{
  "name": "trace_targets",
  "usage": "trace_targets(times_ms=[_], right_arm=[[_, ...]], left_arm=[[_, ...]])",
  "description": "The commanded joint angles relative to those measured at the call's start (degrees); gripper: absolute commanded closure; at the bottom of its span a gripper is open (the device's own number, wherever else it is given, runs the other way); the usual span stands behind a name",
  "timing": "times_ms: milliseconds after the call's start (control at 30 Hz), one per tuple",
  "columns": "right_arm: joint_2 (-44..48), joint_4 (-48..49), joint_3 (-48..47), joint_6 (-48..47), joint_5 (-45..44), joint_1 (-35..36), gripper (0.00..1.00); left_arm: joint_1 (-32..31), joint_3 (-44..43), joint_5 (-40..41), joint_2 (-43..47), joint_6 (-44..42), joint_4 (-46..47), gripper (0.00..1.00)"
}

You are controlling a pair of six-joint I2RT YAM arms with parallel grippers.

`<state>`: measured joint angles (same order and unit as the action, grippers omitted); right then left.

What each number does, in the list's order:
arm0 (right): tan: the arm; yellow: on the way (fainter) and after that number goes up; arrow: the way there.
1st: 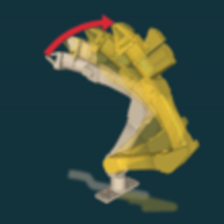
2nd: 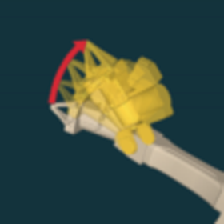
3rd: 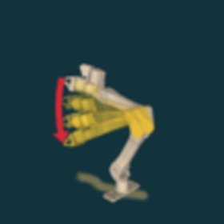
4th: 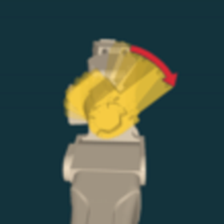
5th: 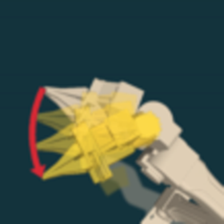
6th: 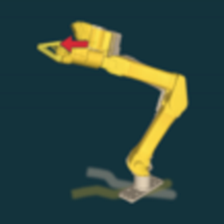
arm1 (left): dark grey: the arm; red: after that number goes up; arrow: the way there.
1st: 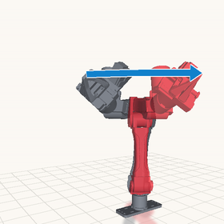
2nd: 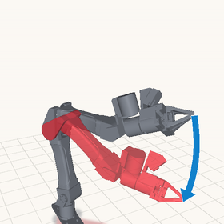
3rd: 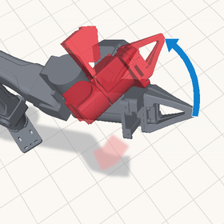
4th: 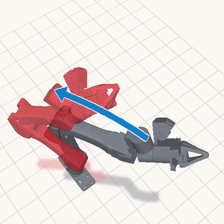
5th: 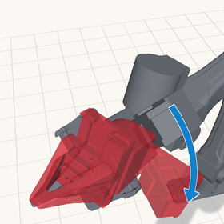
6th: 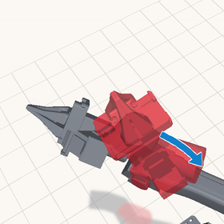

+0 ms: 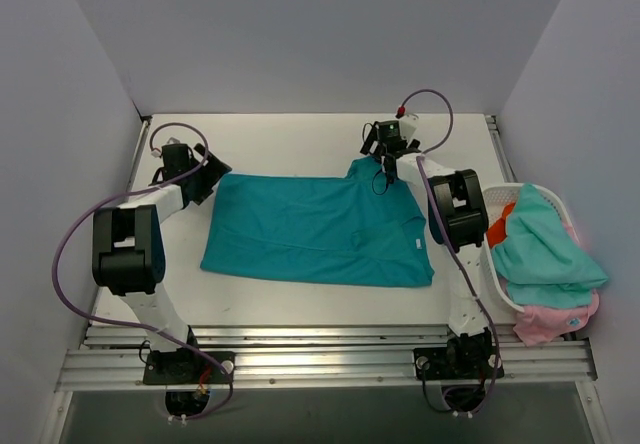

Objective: Fold and stack the t-shirts
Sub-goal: Grap the side of the flattened tshirt furthest away from the robot with both arms

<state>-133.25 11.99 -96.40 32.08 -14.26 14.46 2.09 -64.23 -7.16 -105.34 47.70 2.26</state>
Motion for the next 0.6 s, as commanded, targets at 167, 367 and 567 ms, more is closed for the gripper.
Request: trace_targets(times_ms=[167, 367, 567], right_arm=[[3.00, 0.67, 7.98, 2.20, 0.55, 1.01, 0.20], [2.12, 2.77, 8.95, 1.59, 1.60, 1.01, 0.42], [-0.08, 2.16, 6.93, 1.15, 3.19, 0.66, 0.93]], left_arm=[[0.46, 0.42, -1.28, 1.45, 0.29, 3.28, 0.03], [0.46, 1.38, -1.28, 3.38, 0.02, 2.84, 0.03], [0.55, 1.04, -1.02, 2.51, -0.15, 2.66, 0.03]])
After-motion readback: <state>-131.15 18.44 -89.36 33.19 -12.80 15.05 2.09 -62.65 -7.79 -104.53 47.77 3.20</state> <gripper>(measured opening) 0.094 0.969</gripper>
